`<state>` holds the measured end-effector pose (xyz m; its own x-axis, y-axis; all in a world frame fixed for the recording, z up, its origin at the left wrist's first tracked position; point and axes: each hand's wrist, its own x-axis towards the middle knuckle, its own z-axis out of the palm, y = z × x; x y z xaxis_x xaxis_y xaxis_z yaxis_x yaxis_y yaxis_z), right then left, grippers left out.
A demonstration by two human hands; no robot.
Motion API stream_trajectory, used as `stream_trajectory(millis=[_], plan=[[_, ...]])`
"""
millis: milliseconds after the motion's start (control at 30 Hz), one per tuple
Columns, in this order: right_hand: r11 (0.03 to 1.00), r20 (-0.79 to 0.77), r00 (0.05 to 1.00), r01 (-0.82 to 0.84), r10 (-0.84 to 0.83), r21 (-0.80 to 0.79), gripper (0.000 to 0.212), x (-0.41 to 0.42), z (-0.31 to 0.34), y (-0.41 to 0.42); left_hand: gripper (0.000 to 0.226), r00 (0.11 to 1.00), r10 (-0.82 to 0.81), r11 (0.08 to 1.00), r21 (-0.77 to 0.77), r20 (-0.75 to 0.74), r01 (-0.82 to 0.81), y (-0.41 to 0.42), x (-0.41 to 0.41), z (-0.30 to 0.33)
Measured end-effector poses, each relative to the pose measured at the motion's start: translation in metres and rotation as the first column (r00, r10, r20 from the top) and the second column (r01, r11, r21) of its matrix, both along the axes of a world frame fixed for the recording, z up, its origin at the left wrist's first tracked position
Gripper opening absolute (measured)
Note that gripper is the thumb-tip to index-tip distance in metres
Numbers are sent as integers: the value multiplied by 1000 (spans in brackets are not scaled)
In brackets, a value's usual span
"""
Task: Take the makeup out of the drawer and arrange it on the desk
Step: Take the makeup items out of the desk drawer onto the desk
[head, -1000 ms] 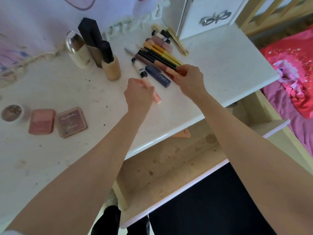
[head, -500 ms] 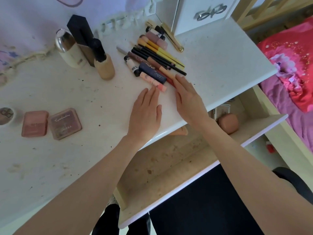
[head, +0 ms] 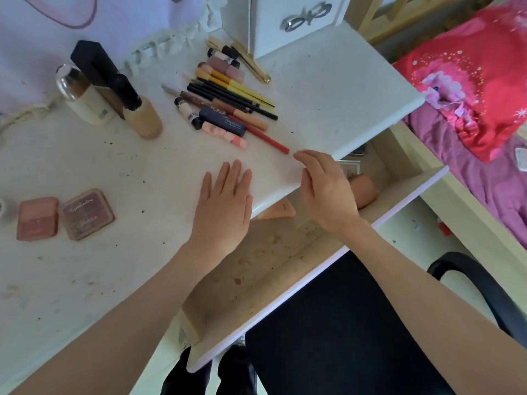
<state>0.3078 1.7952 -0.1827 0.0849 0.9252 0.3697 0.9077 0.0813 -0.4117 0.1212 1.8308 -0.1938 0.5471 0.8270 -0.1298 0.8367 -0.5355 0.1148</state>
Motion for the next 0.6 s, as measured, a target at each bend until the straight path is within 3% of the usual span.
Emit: stream_trajectory(millis=[133, 233, 300, 367, 500, 600], plan=[[992, 132, 987, 98, -87, -81, 18, 46, -12, -29, 37, 934, -213, 976, 109, 288, 189, -37, 13, 9], [872, 235, 946, 300, -222, -386, 20, 83, -24, -29, 44, 890, -311, 950, 94, 333, 297, -55, 31, 0], [726, 321, 914, 395, -248, -563, 27, 102, -32, -25, 49, 922, -295, 953, 6, 249, 303, -63, 44, -12], [631, 358, 897, 438, -259, -640, 33, 113, -39, -20, 57, 958, -259, 958, -94, 121, 271, -66, 51, -33], [521, 375, 868, 495, -325, -695, 40, 125, -55, -9, 68, 977, -185, 971, -176, -108, 164, -61, 57, -70], [434, 385, 853, 513, -351, -740, 42, 126, -62, 0, 71, 967, -167, 973, -189, -192, 131, -59, 63, -82]])
